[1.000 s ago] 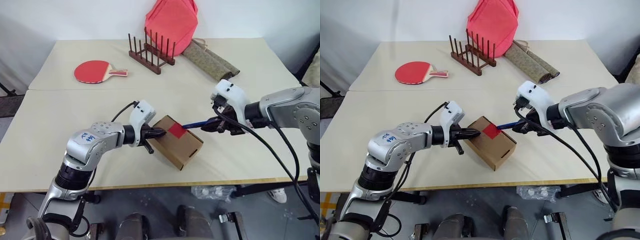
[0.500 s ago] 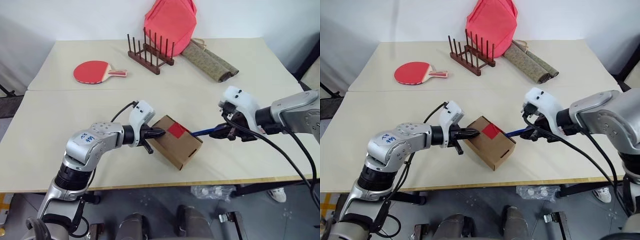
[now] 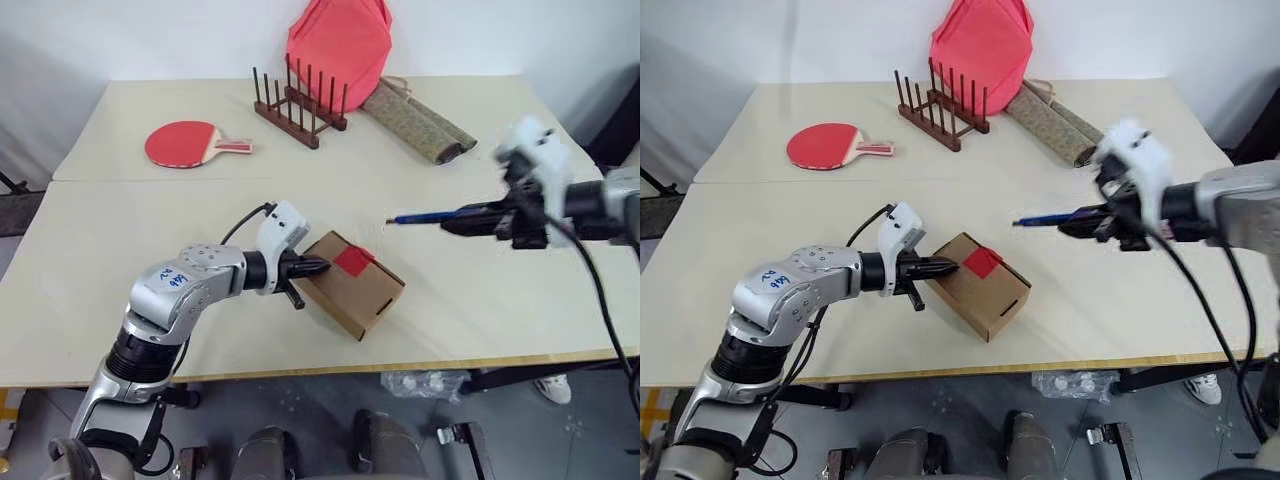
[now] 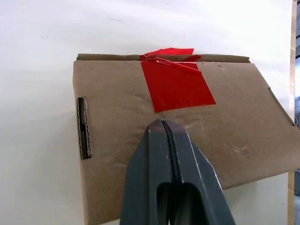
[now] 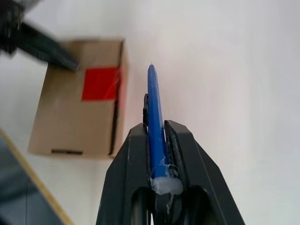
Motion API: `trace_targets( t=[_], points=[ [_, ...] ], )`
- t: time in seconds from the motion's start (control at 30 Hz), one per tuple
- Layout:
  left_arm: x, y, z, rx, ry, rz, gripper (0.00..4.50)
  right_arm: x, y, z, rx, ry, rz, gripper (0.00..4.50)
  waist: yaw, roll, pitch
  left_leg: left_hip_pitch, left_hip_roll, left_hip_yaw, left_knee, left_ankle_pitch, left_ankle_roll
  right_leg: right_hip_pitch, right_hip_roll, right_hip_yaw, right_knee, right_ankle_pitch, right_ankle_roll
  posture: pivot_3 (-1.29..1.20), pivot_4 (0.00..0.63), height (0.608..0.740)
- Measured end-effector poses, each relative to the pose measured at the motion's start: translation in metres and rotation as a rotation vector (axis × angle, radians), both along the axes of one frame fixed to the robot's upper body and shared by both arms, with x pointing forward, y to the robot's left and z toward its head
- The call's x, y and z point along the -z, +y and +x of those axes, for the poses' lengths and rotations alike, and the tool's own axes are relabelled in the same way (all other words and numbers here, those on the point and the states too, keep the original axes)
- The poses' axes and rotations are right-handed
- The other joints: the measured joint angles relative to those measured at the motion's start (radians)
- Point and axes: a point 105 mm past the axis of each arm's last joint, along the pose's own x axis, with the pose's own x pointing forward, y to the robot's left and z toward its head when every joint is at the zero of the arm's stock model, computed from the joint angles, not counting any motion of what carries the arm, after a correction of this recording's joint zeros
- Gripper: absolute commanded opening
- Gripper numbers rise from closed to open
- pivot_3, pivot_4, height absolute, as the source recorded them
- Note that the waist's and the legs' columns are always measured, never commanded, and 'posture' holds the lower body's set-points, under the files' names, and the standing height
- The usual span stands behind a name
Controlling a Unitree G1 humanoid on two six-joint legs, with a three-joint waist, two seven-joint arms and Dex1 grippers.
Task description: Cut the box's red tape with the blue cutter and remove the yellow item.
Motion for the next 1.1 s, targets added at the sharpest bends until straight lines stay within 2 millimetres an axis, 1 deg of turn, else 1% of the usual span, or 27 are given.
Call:
trace_targets(
  t=[0.03,0.1,0.13,0.2,0.33,0.4,0.47,0.5,0.57,0.63,0.7,0.8,0.83,0.87,0.9,0.93,0.97,1.03,1.1],
  points=[
    [0.000,0.000,0.000,0.000,-0.002,0.002,0.00,0.005,-0.006,0.002,0.023,-0.008,0.013,0.17,0.000,-0.001,-0.001,0.001,0.000,0.000,0.000,0.000,0.000,0.000,0.000,0.000,0.000,0.000,0.000,0.00,0.150,0.740],
    [-0.001,0.000,0.001,0.000,-0.003,0.006,0.00,0.024,-0.017,0.008,0.079,-0.012,0.051,0.17,-0.001,-0.002,-0.002,0.001,0.000,0.000,0.000,0.000,0.000,0.001,0.001,0.000,0.000,0.000,0.000,0.00,0.150,0.740],
    [-0.001,0.000,0.001,0.002,-0.004,0.010,0.00,0.039,-0.023,0.012,0.112,-0.005,0.076,0.17,0.000,-0.002,-0.002,0.001,0.000,0.000,0.000,0.000,0.000,0.001,0.001,0.000,0.000,0.000,0.000,0.00,0.150,0.740],
    [-0.001,-0.001,0.001,0.004,-0.005,0.013,0.00,0.061,-0.031,0.018,0.164,-0.006,0.113,0.17,0.000,-0.001,-0.003,0.002,0.000,0.001,0.000,0.001,0.000,0.001,0.001,0.001,0.000,0.000,0.000,0.00,0.150,0.740],
    [-0.001,-0.001,0.002,0.010,-0.006,0.020,0.00,0.090,-0.054,0.033,0.311,-0.082,0.199,0.17,0.000,0.000,-0.003,0.002,-0.001,0.001,0.000,0.001,0.000,0.001,0.002,0.001,0.000,0.001,0.000,0.00,0.150,0.740],
    [-0.001,-0.001,0.002,0.013,-0.006,0.023,0.00,0.104,-0.066,0.037,0.381,-0.083,0.231,0.17,0.000,0.000,-0.003,0.002,-0.001,0.001,0.000,0.001,0.000,0.002,0.002,0.001,0.000,0.001,0.000,0.00,0.150,0.740],
    [-0.001,-0.002,0.002,0.016,-0.006,0.025,0.00,0.123,-0.073,0.038,0.435,-0.042,0.249,0.89,0.000,0.001,-0.003,0.002,-0.001,0.001,0.000,0.001,0.000,0.002,0.002,0.001,0.000,0.001,0.000,0.00,0.150,0.740],
    [-0.001,-0.002,0.002,0.016,-0.007,0.026,0.00,0.131,-0.075,0.037,0.456,-0.023,0.255,1.10,0.000,0.001,-0.003,0.002,-0.001,0.001,0.000,0.001,0.000,0.002,0.002,0.001,0.000,0.001,0.000,0.00,0.150,0.740],
    [-0.001,-0.002,0.003,0.017,-0.008,0.030,0.00,0.139,-0.081,0.038,0.497,-0.011,0.254,1.77,0.000,0.003,-0.004,0.002,-0.001,0.001,0.000,0.001,0.000,0.002,0.002,0.001,0.000,0.001,0.000,0.00,0.150,0.740],
    [-0.001,-0.002,0.003,0.020,-0.008,0.033,0.00,0.137,-0.085,0.038,0.516,-0.034,0.257,2.52,0.000,0.003,-0.004,0.003,0.000,0.001,0.000,0.001,0.000,0.002,0.002,0.001,0.000,0.001,0.000,0.00,0.150,0.740],
    [-0.001,-0.002,0.003,0.021,-0.009,0.034,0.00,0.133,-0.089,0.037,0.529,-0.056,0.261,3.07,0.000,0.003,-0.004,0.003,0.000,0.001,0.000,0.001,0.000,0.002,0.002,0.001,0.000,0.001,0.000,0.00,0.150,0.740],
    [-0.001,-0.002,0.003,0.021,-0.009,0.035,0.00,0.128,-0.094,0.033,0.531,-0.081,0.232,4.11,0.000,0.003,-0.004,0.003,0.000,0.001,0.000,0.001,0.000,0.002,0.002,0.002,0.000,0.001,0.000,0.00,0.150,0.740],
    [-0.001,-0.001,0.003,0.020,-0.009,0.036,0.00,0.123,-0.093,0.032,0.522,-0.094,0.217,4.38,0.000,0.004,-0.004,0.003,0.000,0.001,0.000,0.001,0.000,0.002,0.002,0.002,0.000,0.001,0.000,0.00,0.150,0.740],
    [-0.001,-0.001,0.003,0.019,-0.009,0.037,0.00,0.115,-0.092,0.031,0.506,-0.111,0.197,4.47,0.000,0.005,-0.004,0.003,0.000,0.001,0.000,0.001,0.000,0.002,0.002,0.002,0.000,0.001,0.000,0.00,0.150,0.740],
    [-0.001,0.000,0.003,0.019,-0.009,0.039,0.00,0.104,-0.088,0.030,0.474,-0.133,0.180,4.47,-0.001,0.005,-0.004,0.004,0.000,0.001,0.000,0.001,0.000,0.002,0.002,0.003,0.000,0.001,0.000,0.00,0.150,0.740],
    [-0.001,0.001,0.003,0.018,-0.009,0.041,0.00,0.089,-0.080,0.029,0.423,-0.166,0.165,4.47,-0.002,0.006,-0.004,0.004,0.000,0.001,0.000,0.001,0.000,0.002,0.002,0.003,0.000,0.001,0.000,0.00,0.150,0.740],
    [-0.001,0.001,0.003,0.017,-0.009,0.041,0.00,0.079,-0.075,0.029,0.396,-0.192,0.161,4.47,-0.002,0.006,-0.004,0.005,0.000,0.001,0.000,0.001,0.000,0.003,0.002,0.003,-0.001,0.001,0.000,0.00,0.150,0.740],
    [-0.001,0.001,0.004,0.018,-0.006,0.042,0.00,0.066,-0.054,0.025,0.282,-0.170,0.121,4.47,-0.001,0.006,-0.003,0.007,0.000,0.001,-0.001,0.001,0.000,0.005,0.001,0.003,-0.002,0.000,0.000,0.00,0.150,0.740],
    [0.000,0.002,0.005,0.017,0.001,0.041,0.00,0.059,-0.029,0.023,0.166,-0.128,0.058,4.47,-0.004,0.006,-0.003,0.009,0.001,0.001,-0.002,0.001,0.000,0.007,0.001,0.003,-0.003,0.000,0.000,0.00,0.150,0.740]
  ],
)
